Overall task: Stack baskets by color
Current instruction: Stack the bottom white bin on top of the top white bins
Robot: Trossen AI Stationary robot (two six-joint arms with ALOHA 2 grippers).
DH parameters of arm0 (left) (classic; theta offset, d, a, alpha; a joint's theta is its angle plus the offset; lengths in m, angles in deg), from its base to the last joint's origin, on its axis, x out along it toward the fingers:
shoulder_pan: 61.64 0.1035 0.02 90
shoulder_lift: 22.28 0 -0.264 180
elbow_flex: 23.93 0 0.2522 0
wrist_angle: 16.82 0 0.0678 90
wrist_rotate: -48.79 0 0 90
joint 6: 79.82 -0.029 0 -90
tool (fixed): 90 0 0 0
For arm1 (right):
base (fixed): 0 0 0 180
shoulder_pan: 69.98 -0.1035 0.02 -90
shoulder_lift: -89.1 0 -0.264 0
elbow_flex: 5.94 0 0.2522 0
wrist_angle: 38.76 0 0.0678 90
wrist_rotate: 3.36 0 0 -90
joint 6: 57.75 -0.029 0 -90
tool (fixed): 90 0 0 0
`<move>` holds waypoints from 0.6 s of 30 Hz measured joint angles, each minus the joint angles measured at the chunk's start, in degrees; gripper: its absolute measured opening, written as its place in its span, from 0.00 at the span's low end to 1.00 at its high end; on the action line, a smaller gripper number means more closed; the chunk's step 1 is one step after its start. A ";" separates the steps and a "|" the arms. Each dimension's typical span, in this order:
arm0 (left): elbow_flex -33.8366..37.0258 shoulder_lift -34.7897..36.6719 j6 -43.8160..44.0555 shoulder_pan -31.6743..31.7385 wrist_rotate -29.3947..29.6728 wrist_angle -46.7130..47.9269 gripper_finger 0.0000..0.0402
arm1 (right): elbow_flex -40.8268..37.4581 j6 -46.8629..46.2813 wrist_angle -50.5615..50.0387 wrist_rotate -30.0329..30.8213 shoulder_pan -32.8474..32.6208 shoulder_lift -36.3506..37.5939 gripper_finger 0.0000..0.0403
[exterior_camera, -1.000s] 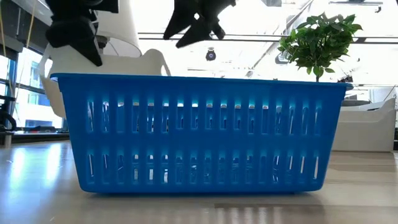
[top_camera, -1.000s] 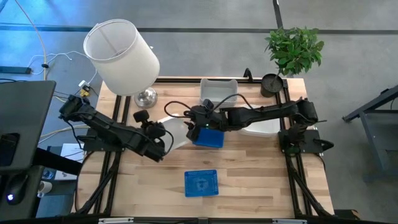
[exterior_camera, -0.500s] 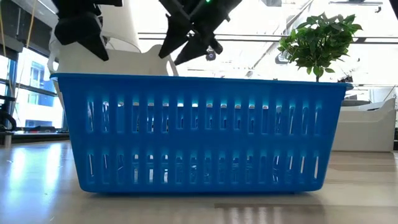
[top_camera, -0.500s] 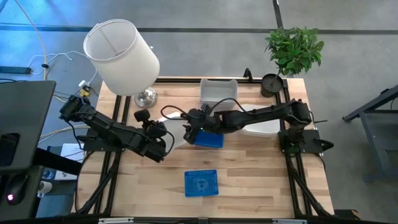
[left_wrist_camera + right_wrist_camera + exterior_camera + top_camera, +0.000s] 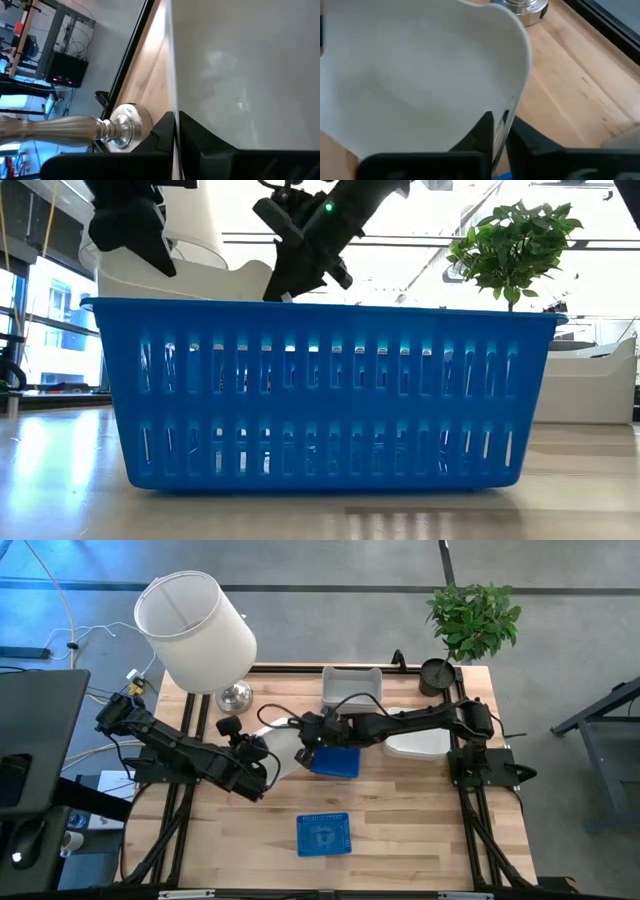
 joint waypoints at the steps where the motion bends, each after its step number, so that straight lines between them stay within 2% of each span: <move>1: 0.00 0.00 0.12 0.00 0.03 -0.07 0.00 | 0.00 0.21 0.09 -0.36 0.25 0.00 0.03; 5: 0.02 0.00 0.20 0.05 -0.29 -0.09 0.03 | 0.00 -0.03 0.04 -0.45 0.67 0.00 0.05; 9: 0.02 0.00 -0.01 0.05 -2.17 -0.13 0.09 | 0.00 0.21 0.21 -0.81 0.72 0.00 0.01; 18: 0.02 0.00 -0.08 0.04 -2.34 -2.51 0.32 | 0.00 0.30 -0.11 -0.68 0.84 0.00 0.00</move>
